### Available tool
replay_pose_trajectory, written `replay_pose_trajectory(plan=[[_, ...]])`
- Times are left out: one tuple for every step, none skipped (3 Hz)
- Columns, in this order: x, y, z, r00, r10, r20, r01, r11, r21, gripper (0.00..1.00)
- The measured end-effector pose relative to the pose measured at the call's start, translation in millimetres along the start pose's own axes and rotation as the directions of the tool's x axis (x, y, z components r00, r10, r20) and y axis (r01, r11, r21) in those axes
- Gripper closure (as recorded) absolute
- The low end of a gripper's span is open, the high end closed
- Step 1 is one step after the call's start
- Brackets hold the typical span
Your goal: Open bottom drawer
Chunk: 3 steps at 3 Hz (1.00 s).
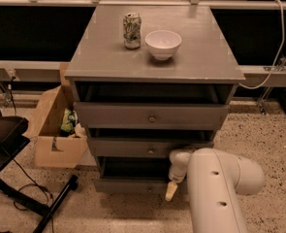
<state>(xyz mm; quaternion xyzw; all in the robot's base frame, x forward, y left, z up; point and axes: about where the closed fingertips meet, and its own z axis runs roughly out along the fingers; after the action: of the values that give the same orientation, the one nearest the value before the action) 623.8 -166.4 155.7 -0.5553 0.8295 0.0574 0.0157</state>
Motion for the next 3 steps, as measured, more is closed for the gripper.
replay_pose_trajectory(plan=[[0.0,0.0,0.0,1.000,0.000,0.000,0.000,1.0000,0.000,0.00],[22.5,35.6,23.1,0.999,0.018,-0.038,-0.021,0.9953,-0.095,0.27],[22.0,36.0,17.0,0.999,0.018,-0.038,-0.021,0.9953,-0.095,0.49]])
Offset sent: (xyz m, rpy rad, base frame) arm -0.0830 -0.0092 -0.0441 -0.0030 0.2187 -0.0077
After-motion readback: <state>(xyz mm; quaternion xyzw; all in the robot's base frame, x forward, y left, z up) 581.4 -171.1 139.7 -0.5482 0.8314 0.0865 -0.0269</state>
